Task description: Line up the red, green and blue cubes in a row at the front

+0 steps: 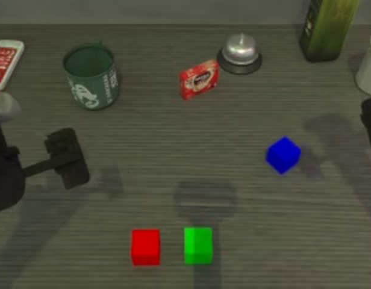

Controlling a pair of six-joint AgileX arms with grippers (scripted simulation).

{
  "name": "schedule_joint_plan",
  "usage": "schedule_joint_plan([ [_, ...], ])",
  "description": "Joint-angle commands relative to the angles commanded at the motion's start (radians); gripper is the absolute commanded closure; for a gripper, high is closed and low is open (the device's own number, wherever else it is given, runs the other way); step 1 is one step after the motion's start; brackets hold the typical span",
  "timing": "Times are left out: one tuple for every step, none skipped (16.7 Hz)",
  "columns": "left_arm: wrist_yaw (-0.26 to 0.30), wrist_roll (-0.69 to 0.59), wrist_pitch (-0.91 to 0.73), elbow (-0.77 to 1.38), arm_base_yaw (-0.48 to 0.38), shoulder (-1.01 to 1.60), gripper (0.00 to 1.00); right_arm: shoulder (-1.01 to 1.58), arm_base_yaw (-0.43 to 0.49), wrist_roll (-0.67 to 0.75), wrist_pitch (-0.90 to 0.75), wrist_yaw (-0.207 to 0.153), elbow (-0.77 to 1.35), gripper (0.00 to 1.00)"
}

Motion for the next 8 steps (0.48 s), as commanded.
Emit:
schedule_joint_plan([
  [0.001, 0.049, 0.053, -0.080, 0.047, -0.099, 0.00, 0.119, 0.020, -0.012, -0.061, 0.000, 0.086, 0.00],
  [0.003, 0.101, 0.105, -0.158, 0.092, -0.195, 0.00, 0.231, 0.039, -0.024, -0.121, 0.000, 0.168, 0.00],
  [0.004, 0.152, 0.155, -0.231, 0.135, -0.286, 0.00, 0.336, 0.058, -0.035, -0.178, 0.001, 0.248, 0.00],
  [0.006, 0.204, 0.204, -0.298, 0.175, -0.372, 0.00, 0.434, 0.076, -0.046, -0.233, 0.001, 0.325, 0.00],
  [0.009, 0.256, 0.252, -0.358, 0.213, -0.450, 0.00, 0.525, 0.093, -0.056, -0.284, 0.000, 0.400, 0.00],
  [0.012, 0.307, 0.297, -0.412, 0.247, -0.522, 0.00, 0.609, 0.109, -0.065, -0.331, 0.000, 0.471, 0.00],
  [0.015, 0.353, 0.337, -0.457, 0.276, -0.582, 0.00, 0.686, 0.124, -0.074, -0.375, 0.000, 0.537, 0.00],
  [0.019, 0.401, 0.379, -0.499, 0.305, -0.640, 0.00, 0.756, 0.138, -0.082, -0.414, 0.000, 0.600, 0.00],
])
